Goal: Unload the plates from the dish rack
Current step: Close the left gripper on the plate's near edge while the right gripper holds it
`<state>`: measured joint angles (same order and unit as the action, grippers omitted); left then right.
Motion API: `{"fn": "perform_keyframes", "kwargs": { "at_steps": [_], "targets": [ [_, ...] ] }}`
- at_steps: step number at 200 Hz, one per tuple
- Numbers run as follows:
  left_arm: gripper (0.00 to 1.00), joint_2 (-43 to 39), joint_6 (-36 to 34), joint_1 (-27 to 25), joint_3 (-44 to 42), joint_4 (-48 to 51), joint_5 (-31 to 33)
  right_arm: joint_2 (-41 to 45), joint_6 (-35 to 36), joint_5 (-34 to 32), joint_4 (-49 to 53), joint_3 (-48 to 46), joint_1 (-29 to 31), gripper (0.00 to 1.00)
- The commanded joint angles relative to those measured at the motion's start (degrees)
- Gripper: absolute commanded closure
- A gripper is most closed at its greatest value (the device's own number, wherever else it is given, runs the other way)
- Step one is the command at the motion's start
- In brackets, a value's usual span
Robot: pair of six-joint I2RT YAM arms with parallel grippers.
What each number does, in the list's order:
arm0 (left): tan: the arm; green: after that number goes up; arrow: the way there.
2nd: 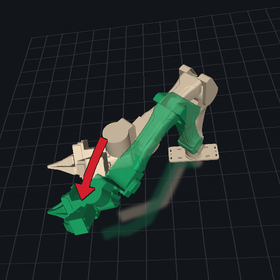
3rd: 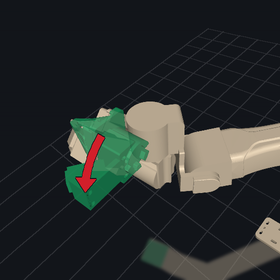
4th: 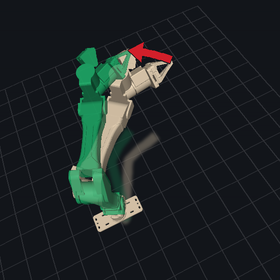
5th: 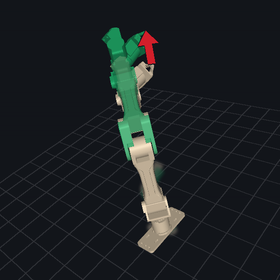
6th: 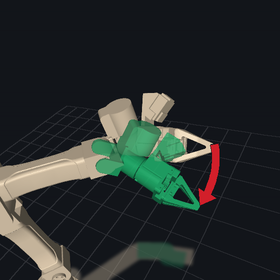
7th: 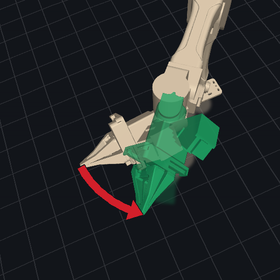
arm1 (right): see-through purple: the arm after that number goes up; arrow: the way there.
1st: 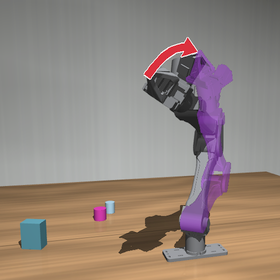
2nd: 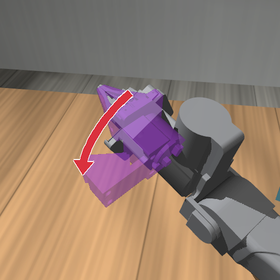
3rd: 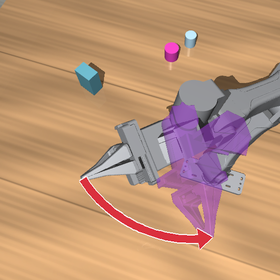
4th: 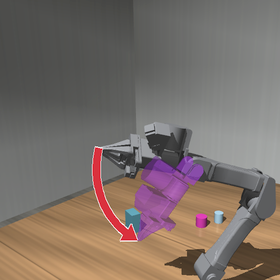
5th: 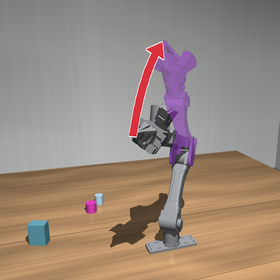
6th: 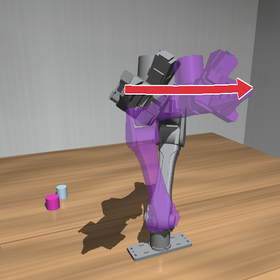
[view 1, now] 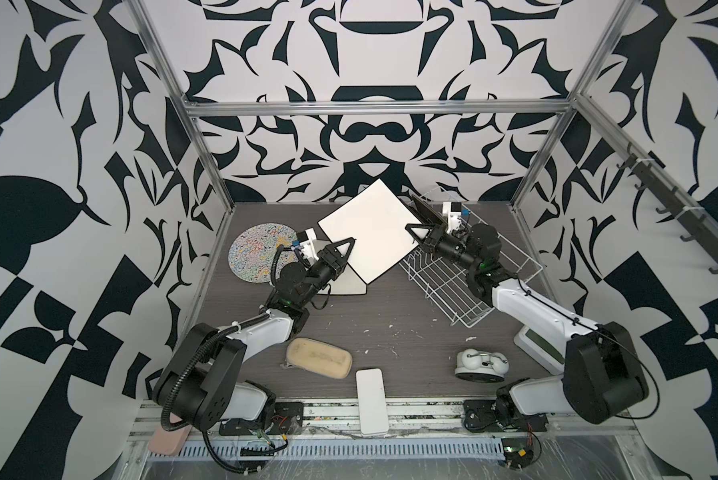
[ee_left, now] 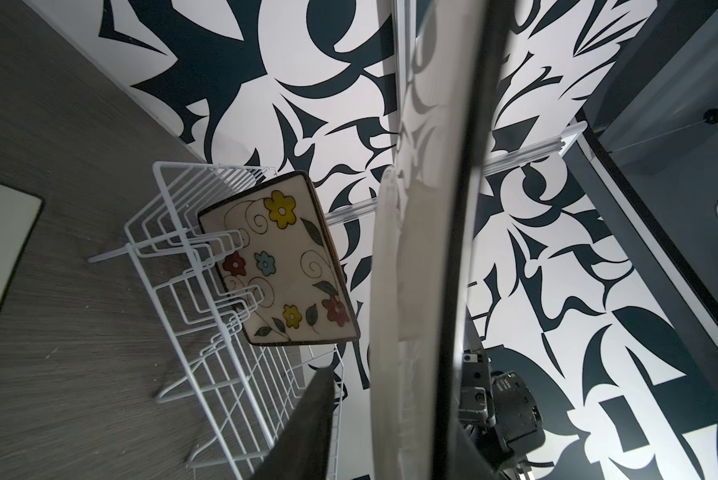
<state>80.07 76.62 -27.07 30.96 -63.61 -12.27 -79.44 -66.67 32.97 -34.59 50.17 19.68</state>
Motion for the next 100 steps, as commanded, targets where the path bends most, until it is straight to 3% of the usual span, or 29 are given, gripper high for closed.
{"fn": "perform_keyframes", "kwargs": {
  "at_steps": [1,100],
  "targets": [
    [0.7,0.9,0.1,0.2,-1.2,-1.4,0.2,3.7,-3.7,2.4,-15.7,1.9,0.1,1.0],
    [0.86,1.7,1.1,0.2,-1.8,-3.3,0.8,4.6,-1.5,4.7,-11.8,2.8,0.1,1.0]
  ]
}}
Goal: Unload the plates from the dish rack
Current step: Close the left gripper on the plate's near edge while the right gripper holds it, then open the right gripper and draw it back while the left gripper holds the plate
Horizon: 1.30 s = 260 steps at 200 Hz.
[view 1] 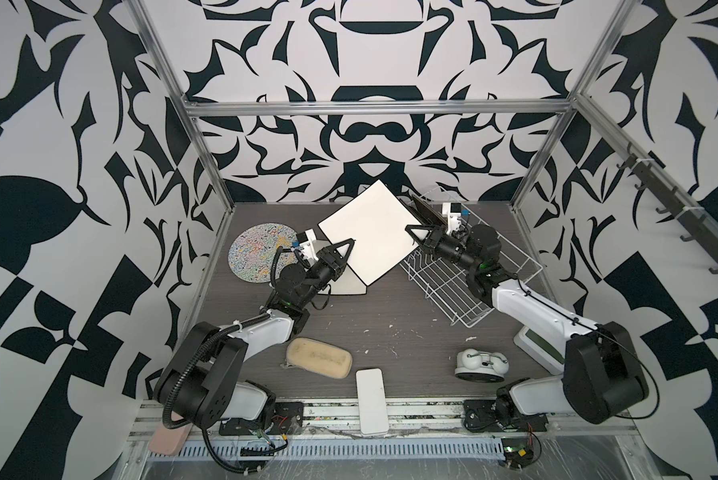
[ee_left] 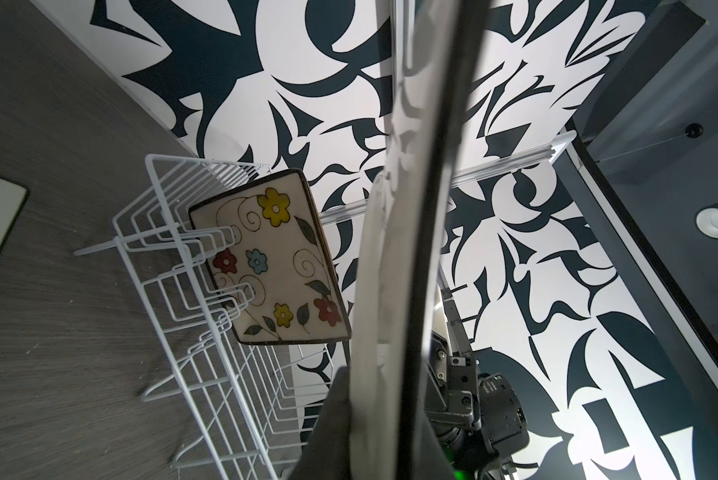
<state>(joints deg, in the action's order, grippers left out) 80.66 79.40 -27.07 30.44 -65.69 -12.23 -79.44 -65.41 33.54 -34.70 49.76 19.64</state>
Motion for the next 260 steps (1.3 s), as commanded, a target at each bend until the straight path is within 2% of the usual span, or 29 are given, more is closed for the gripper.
{"fn": "perform_keyframes", "kwargs": {
  "at_steps": [1,26,54,71,96,111,131,139,159,205,260],
  "targets": [
    [0.86,1.1,-1.7,0.2,-1.3,-1.2,0.8,4.7,-2.7,4.2,-11.6,3.2,0.1,1.0],
    [0.9,1.9,-0.9,0.1,-2.1,-3.2,1.6,4.6,-2.6,4.7,-11.5,3.4,0.1,1.0],
    [1.0,3.2,-0.2,0.2,-2.8,-6.1,2.2,4.5,-2.8,4.8,-11.4,3.5,0.1,1.0],
    [1.0,3.7,0.3,0.2,-2.6,-6.4,2.0,4.4,-2.8,5.0,-11.1,3.6,0.1,0.99],
    [1.0,3.8,0.4,0.2,-2.6,-6.6,2.0,4.4,-2.8,5.0,-10.8,3.6,0.1,0.92],
    [1.0,3.9,0.6,0.2,-2.8,-6.8,2.4,4.5,-2.8,5.0,-10.4,3.8,0.1,0.81],
    [1.0,4.9,1.6,0.2,-3.8,-9.5,3.5,4.0,-2.9,4.8,-10.5,4.0,0.1,0.52],
    [1.0,5.3,2.2,0.3,-4.2,-11.0,3.7,3.9,-3.0,4.9,-10.6,4.1,0.1,0.43],
    [1.0,6.4,3.0,0.7,-4.5,-12.7,3.6,3.7,-3.1,5.4,-10.6,4.3,0.1,0.32],
    [1.0,6.9,3.5,0.9,-5.2,-14.4,4.2,3.9,-2.3,5.6,-8.7,4.4,-0.1,0.2],
    [1.0,3.8,3.1,1.2,-8.1,-15.9,7.5,4.7,-0.7,5.0,-4.9,4.4,-0.3,0.17]
  ]
}}
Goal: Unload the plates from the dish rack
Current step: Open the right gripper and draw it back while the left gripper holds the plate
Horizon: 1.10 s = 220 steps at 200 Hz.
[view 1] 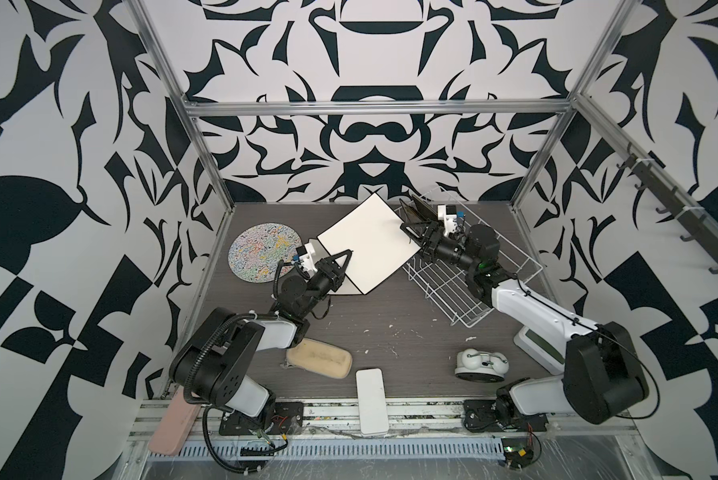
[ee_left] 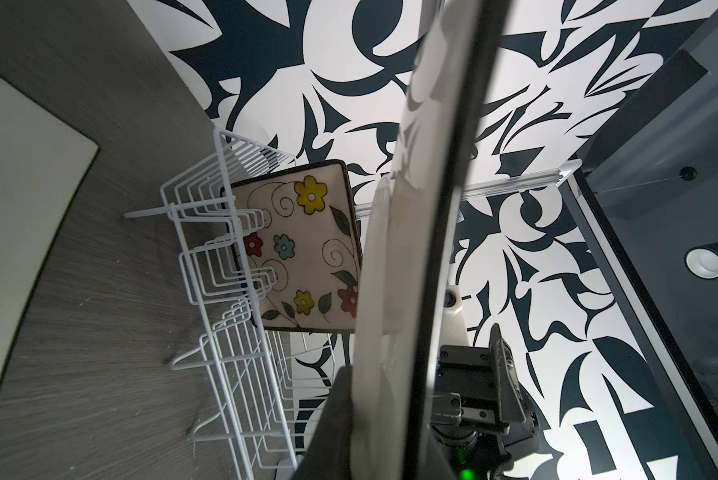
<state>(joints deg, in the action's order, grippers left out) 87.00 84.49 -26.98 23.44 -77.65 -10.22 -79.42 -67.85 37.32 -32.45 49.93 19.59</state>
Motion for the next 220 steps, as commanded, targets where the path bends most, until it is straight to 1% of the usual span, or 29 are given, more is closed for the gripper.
{"fn": "perform_keyframes", "kwargs": {
  "at_steps": [1,14,33,38,102,139,167,182,188,220],
  "targets": [
    [1.0,-2.6,-2.0,1.1,-1.2,-3.9,5.5,4.7,1.7,1.2,-7.1,4.3,-0.3,0.17],
    [1.0,-3.5,-2.2,1.3,-1.7,-4.0,6.0,4.9,2.0,1.2,-6.6,4.2,-0.3,0.15],
    [1.0,-4.0,-2.2,1.6,-2.4,-3.9,6.6,5.1,2.4,1.3,-6.0,4.2,-0.7,0.03],
    [1.0,-4.2,-2.2,1.6,-2.6,-3.9,6.8,5.1,2.4,1.5,-5.9,4.2,-0.7,0.01],
    [1.0,-7.4,-2.3,1.7,-3.5,-3.2,10.3,5.0,1.6,2.3,-5.5,4.4,-2.5,0.01],
    [1.0,-10.5,-3.5,1.7,-2.5,2.1,13.6,5.2,1.1,4.0,-3.5,4.9,-3.9,0.01],
    [1.0,-13.4,-4.7,1.7,-2.8,6.0,17.0,5.7,2.3,4.8,-1.0,5.7,-4.1,0.01],
    [1.0,-13.5,-4.9,1.6,-2.6,7.8,18.8,5.9,3.4,4.8,0.7,5.9,-4.1,0.01],
    [1.0,-15.6,-5.1,1.7,-2.3,8.4,19.4,6.0,3.9,4.7,1.6,6.0,-4.1,0.01],
    [1.0,-15.1,-5.7,1.6,-1.3,9.2,22.5,6.0,5.3,4.0,5.3,6.7,-4.1,0.01]
  ]
}}
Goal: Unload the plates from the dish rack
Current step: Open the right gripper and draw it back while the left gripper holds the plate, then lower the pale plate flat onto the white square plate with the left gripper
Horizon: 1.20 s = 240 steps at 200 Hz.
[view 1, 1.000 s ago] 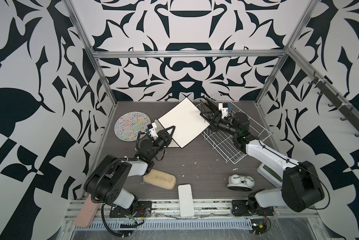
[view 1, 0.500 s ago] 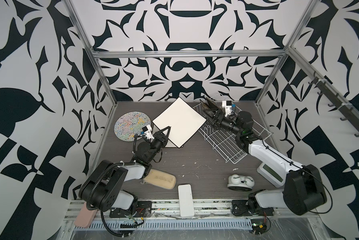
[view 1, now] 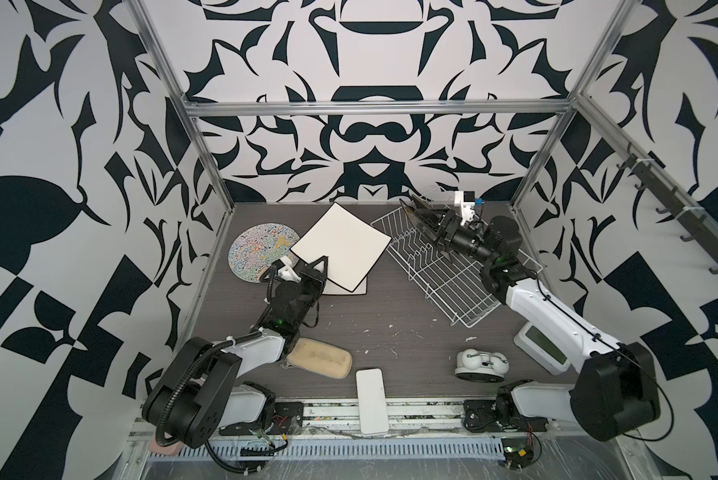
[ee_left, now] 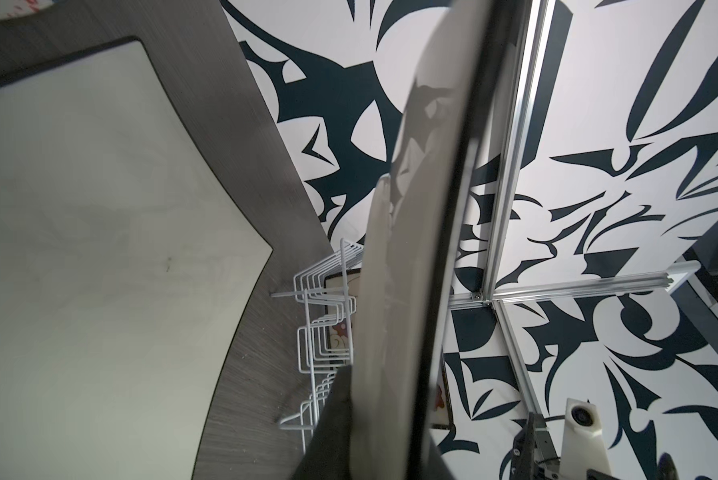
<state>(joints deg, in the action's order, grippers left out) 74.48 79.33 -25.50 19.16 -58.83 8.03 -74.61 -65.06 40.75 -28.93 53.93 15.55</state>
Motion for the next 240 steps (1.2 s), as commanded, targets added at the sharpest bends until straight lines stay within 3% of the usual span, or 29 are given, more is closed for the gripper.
{"fn": "perform_keyframes", "kwargs": {
  "at_steps": [1,80,135,167,240],
  "targets": [
    [1.0,-2.6,-0.5,0.1,3.0,-9.6,4.4,1.2,2.6,0.5,2.0,2.7,0.0,0.01],
    [1.0,8.6,0.9,-2.4,4.1,-22.7,12.6,2.6,15.0,-4.3,20.3,7.5,0.1,0.01],
    [1.0,10.8,0.0,-6.7,4.5,-22.9,21.2,1.9,15.0,-4.5,21.8,7.6,0.4,0.01],
    [1.0,12.4,5.9,-7.4,4.3,-22.9,24.0,2.0,15.1,-5.2,22.2,7.1,1.0,0.01],
    [1.0,13.1,6.7,-10.9,4.9,-22.9,33.4,1.5,14.6,-5.8,22.6,7.0,1.8,0.01]
  ]
}}
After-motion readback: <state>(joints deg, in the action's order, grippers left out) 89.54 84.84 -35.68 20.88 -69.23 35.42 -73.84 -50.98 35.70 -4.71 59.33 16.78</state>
